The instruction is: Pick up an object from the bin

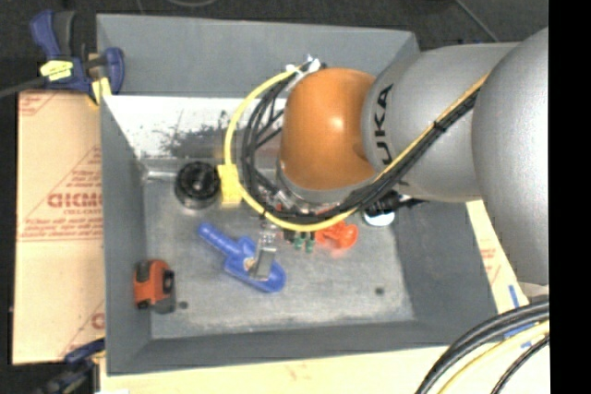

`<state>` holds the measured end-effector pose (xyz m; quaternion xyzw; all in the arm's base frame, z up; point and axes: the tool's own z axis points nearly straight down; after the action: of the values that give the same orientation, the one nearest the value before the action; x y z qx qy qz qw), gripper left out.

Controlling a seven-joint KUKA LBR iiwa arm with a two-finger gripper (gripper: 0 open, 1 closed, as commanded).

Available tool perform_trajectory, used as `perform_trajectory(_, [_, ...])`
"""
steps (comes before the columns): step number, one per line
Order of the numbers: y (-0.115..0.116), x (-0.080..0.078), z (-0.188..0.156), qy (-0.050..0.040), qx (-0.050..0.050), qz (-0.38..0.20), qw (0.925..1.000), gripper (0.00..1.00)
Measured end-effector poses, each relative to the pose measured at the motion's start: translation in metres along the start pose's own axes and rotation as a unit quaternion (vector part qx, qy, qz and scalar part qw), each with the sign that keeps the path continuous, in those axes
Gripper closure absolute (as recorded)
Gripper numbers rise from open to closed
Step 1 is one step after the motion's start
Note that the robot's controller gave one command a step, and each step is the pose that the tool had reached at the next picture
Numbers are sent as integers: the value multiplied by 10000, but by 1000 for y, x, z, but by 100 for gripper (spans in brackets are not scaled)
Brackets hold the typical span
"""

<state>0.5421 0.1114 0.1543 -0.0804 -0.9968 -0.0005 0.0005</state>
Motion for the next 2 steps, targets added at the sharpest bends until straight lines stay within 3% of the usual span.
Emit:
perform_trajectory(1, [5,-4,17,-15,11,49,10000,0])
perform_trajectory(2, [-4,14,88,22,8,252,9997,0])
